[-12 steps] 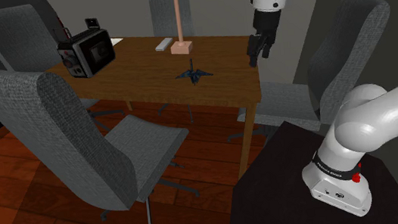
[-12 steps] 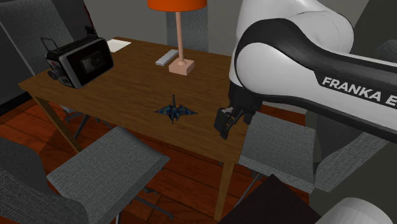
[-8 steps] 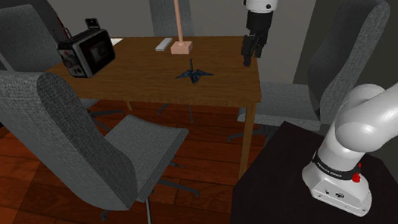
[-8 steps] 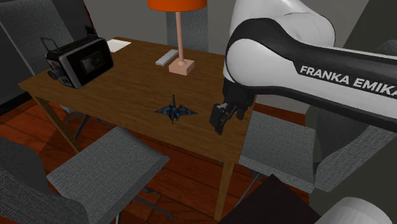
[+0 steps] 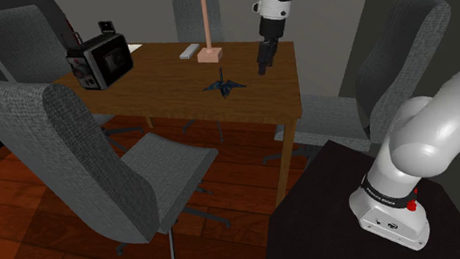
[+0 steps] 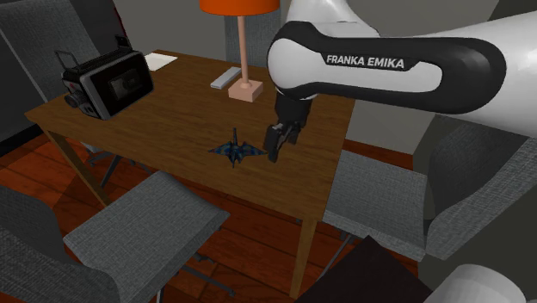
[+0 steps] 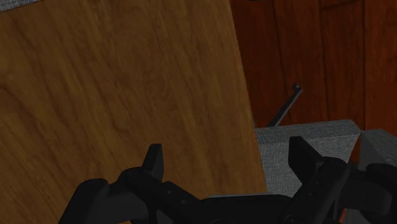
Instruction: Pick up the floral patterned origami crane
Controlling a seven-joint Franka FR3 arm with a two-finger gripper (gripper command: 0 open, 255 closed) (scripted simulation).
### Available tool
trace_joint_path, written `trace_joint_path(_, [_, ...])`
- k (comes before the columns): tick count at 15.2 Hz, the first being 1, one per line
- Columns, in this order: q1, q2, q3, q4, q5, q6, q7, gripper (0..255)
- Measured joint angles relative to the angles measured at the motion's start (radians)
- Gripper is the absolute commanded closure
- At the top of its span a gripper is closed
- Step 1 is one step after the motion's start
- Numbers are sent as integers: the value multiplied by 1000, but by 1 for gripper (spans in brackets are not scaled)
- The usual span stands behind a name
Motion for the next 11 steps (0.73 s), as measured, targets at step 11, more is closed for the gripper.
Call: trace_joint_path(11, [62, 420, -51, 369, 191, 41, -397, 0])
